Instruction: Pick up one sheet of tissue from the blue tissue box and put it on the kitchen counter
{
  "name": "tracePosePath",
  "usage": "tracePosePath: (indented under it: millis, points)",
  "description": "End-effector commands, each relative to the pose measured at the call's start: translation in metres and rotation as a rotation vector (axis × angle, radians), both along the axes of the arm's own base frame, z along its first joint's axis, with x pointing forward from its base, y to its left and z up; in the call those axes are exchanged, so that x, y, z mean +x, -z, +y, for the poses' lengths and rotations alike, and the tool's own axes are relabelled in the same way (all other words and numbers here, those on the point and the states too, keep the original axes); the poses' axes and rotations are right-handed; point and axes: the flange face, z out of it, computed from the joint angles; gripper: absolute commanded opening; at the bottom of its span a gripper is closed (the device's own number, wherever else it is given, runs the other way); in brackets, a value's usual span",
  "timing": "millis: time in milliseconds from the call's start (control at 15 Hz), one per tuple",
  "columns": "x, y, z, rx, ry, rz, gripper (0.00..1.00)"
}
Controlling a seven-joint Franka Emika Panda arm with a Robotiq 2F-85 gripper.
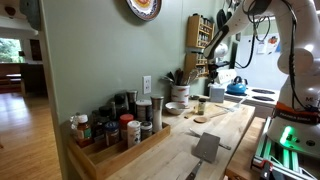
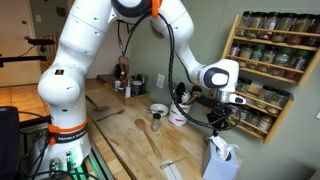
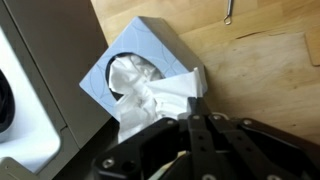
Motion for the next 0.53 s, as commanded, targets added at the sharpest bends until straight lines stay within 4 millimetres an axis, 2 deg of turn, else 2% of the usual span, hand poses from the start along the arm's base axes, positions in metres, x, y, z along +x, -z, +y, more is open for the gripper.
tracePosePath:
  millis: [0, 467]
  points:
    - [-0.027, -0.035, -0.001, 0.132, 0.009, -0.038, 0.0]
    - [-0.068, -0.1, -0.028, 0.311, 0.117, -0.169, 0.0]
